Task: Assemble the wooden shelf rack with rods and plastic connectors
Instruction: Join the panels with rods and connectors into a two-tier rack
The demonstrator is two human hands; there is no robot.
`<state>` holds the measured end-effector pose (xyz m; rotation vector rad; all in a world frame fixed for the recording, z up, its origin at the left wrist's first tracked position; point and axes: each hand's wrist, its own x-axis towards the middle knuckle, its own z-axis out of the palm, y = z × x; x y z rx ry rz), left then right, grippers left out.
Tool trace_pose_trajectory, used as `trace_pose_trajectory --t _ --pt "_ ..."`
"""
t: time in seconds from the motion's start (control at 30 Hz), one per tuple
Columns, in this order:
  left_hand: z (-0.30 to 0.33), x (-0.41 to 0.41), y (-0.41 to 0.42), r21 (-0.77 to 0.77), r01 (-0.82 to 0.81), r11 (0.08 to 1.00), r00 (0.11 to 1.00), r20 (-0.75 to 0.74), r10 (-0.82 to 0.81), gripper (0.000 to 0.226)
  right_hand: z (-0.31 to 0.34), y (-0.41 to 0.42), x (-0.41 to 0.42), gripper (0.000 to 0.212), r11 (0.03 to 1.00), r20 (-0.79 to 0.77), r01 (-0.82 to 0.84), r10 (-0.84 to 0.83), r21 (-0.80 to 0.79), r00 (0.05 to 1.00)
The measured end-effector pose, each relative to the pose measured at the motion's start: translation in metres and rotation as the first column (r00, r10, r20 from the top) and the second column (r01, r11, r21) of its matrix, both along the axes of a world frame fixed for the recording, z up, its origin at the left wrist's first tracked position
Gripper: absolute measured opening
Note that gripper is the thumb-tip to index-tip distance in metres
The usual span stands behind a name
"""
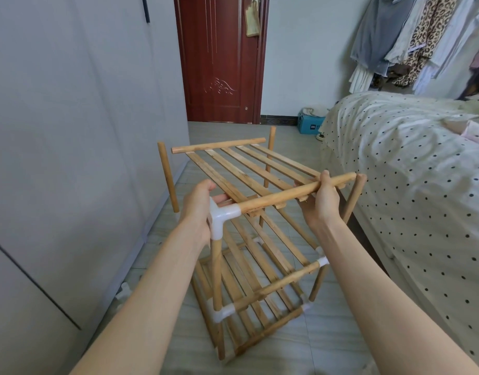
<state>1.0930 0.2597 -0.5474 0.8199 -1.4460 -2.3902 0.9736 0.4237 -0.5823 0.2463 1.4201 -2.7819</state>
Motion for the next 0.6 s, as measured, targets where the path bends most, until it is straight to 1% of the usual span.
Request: trace_pose_trajectory --t 0.07,0.13,0.2,0.3,0.37,0.4,0.47,0.5,0.53,0.57,0.6 --pt "-0.003 0.000 -0.004 -0.061 0.012 0.998 0.999 0.031 -0.010 0.019 -0.006 0.003 0.003 0.024 0.998 -0.010 -0.017 0.018 0.058 1.000" --pt "-0.006 0.001 -0.012 -0.108 0.009 0.994 0.999 0.051 -0.004 0.028 -0.010 0.006 0.005 0.034 0.994 0.007 -0.030 0.030 0.107 1.000" --pt "-0.010 0.005 -0.019 -0.138 0.017 0.990 0.999 0.047 -0.010 0.025 -0.015 0.008 0.010 0.043 0.980 0.020 -0.046 0.043 0.192 0.999" --pt "-0.013 0.014 -0.025 -0.225 0.081 0.971 0.996 0.059 -0.070 0.017 -0.018 0.010 0.020 0.047 0.941 0.007 -0.107 0.110 0.322 0.994" --pt "-0.017 0.021 -0.026 -0.325 0.146 0.934 0.989 0.080 -0.127 0.018 -0.019 0.011 0.027 0.049 0.894 -0.029 -0.130 0.157 0.429 0.987" --pt "-0.020 0.024 -0.027 -0.396 0.185 0.899 0.982 0.105 -0.156 0.018 -0.020 0.010 0.031 0.051 0.867 -0.047 -0.134 0.177 0.480 0.983" --pt "-0.029 0.035 -0.029 -0.535 0.294 0.792 0.955 0.198 -0.221 0.021 -0.025 0.010 0.038 0.052 0.814 -0.065 -0.151 0.225 0.561 0.972" --pt "-0.035 0.040 -0.030 -0.601 0.384 0.701 0.922 0.285 -0.261 0.027 -0.030 0.009 0.042 0.052 0.775 -0.064 -0.169 0.261 0.609 0.963" --pt "-0.041 0.045 -0.031 -0.658 0.507 0.556 0.862 0.406 -0.305 0.033 -0.037 0.007 0.046 0.052 0.719 -0.057 -0.193 0.308 0.668 0.950" --pt "-0.048 0.050 -0.030 -0.665 0.642 0.382 0.766 0.544 -0.342 0.038 -0.046 0.005 0.051 0.051 0.647 -0.043 -0.220 0.365 0.730 0.930" --pt "-0.054 0.055 -0.027 -0.615 0.755 0.227 0.652 0.665 -0.365 0.041 -0.056 0.002 0.055 0.049 0.563 -0.023 -0.245 0.426 0.789 0.904"
